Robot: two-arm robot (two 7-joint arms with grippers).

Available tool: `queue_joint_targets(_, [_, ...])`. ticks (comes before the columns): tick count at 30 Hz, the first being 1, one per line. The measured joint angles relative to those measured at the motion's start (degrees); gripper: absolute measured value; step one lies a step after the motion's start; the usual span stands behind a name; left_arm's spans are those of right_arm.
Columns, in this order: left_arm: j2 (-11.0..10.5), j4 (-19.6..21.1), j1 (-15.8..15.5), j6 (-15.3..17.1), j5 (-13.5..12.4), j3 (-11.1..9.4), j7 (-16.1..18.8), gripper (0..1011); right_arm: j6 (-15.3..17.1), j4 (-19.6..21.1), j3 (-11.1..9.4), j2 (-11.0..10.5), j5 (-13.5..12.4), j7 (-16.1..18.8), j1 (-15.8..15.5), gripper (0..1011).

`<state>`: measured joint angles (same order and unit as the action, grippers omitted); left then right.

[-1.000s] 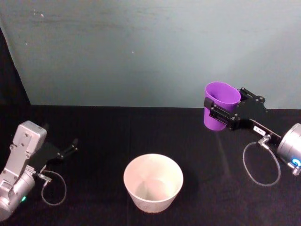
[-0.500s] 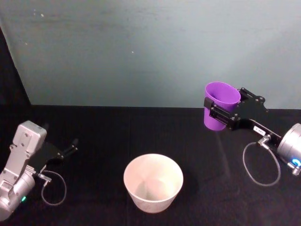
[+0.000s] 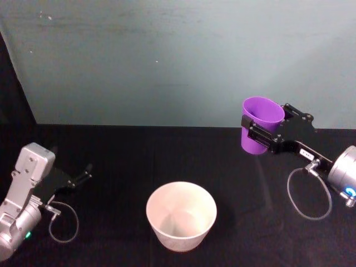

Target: Pick up the cup and pour the mung beans from the cup into the bowl.

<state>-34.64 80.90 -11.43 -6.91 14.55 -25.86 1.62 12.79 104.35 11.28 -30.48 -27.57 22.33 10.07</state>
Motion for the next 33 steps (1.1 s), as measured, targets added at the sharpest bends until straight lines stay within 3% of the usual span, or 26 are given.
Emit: queue_joint_targets(33, [0.0, 0.0, 0.0, 0.0, 0.0, 0.0, 0.0, 1003, 0.0, 0.0, 0.0, 0.0, 0.0, 0.0, 0.0, 723])
